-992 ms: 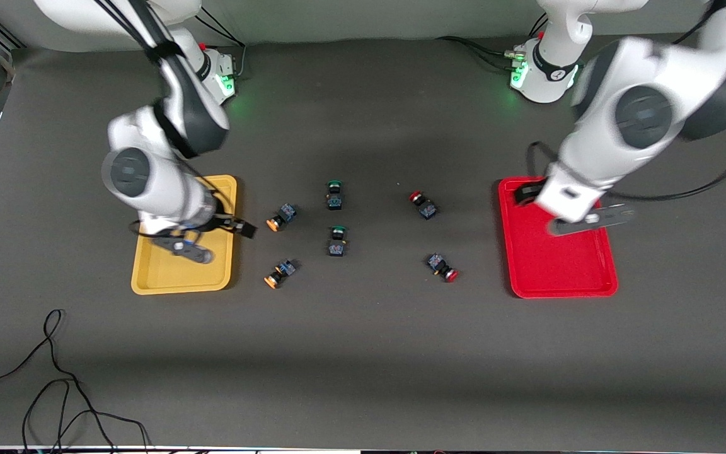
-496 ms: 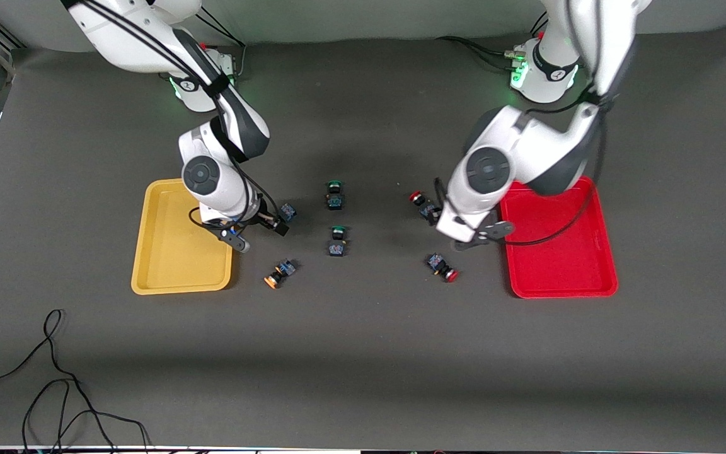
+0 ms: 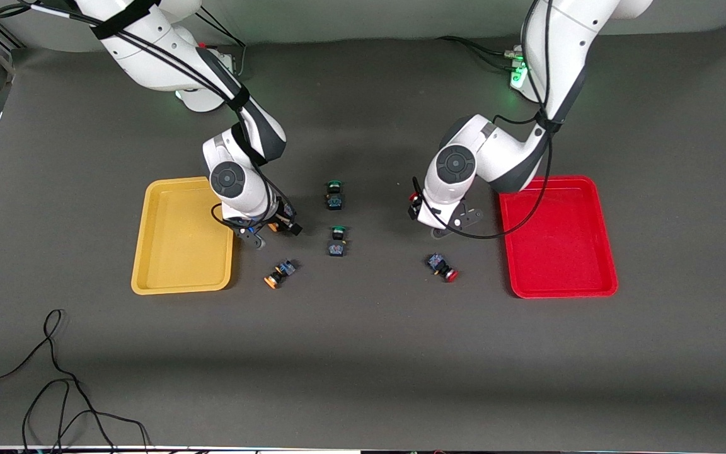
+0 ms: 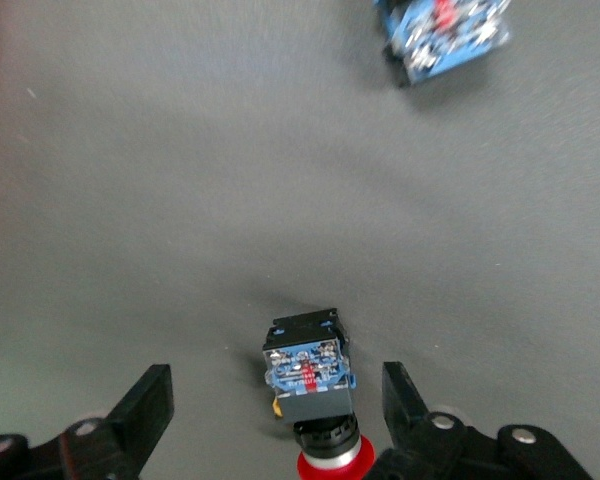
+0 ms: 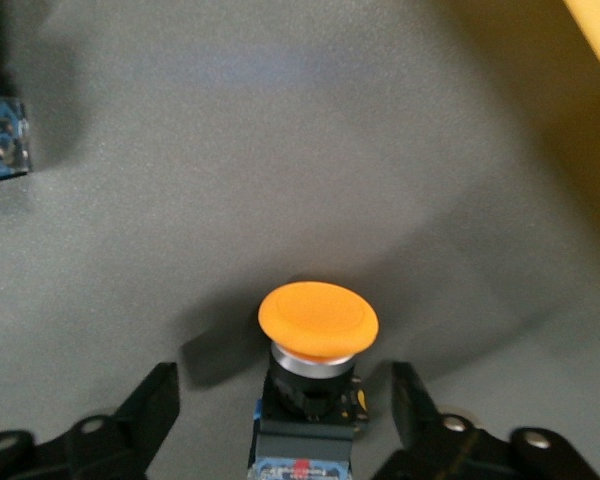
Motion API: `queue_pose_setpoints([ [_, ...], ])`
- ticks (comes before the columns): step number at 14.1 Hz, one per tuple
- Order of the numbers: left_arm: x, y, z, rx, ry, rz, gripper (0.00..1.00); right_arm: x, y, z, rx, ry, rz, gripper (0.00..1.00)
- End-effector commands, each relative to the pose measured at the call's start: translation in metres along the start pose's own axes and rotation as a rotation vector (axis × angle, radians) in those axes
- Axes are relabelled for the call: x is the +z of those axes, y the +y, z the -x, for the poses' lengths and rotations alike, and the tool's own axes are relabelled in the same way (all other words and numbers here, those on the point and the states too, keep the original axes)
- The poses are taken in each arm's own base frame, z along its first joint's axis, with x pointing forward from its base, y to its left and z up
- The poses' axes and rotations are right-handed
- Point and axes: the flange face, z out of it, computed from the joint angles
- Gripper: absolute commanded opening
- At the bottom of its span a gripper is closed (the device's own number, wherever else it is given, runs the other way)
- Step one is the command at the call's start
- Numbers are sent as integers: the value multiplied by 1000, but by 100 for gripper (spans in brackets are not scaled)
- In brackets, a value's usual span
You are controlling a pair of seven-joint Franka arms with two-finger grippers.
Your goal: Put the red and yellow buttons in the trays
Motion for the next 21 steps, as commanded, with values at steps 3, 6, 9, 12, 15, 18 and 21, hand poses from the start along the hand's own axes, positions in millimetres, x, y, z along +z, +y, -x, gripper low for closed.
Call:
queue_pose_setpoints([
  [3,22,3,6,-51,1,11,73,-23,-6,-3,11,-1,-14,3],
  [6,19,3,4,-57,1,13,3,-77,-9,-22,13,-11,12,0],
  [9,-20,8,-11,-74,25,35,0,-149,27,-68,-70,-25,49,0],
  [12,-105,7,-45,-102,-8,-75,0,-188,96,-123,-179,-28,45,0],
  [15,-215,-35,-91,-36,-47,-119,0,-170,176,-159,-244,-71,46,0],
  [18,-294,-131,-137,108,-46,-81,0,-131,220,-162,-235,-77,40,0],
  [21,-314,-227,-155,223,-31,-34,0,-83,246,-163,-229,-23,21,0],
])
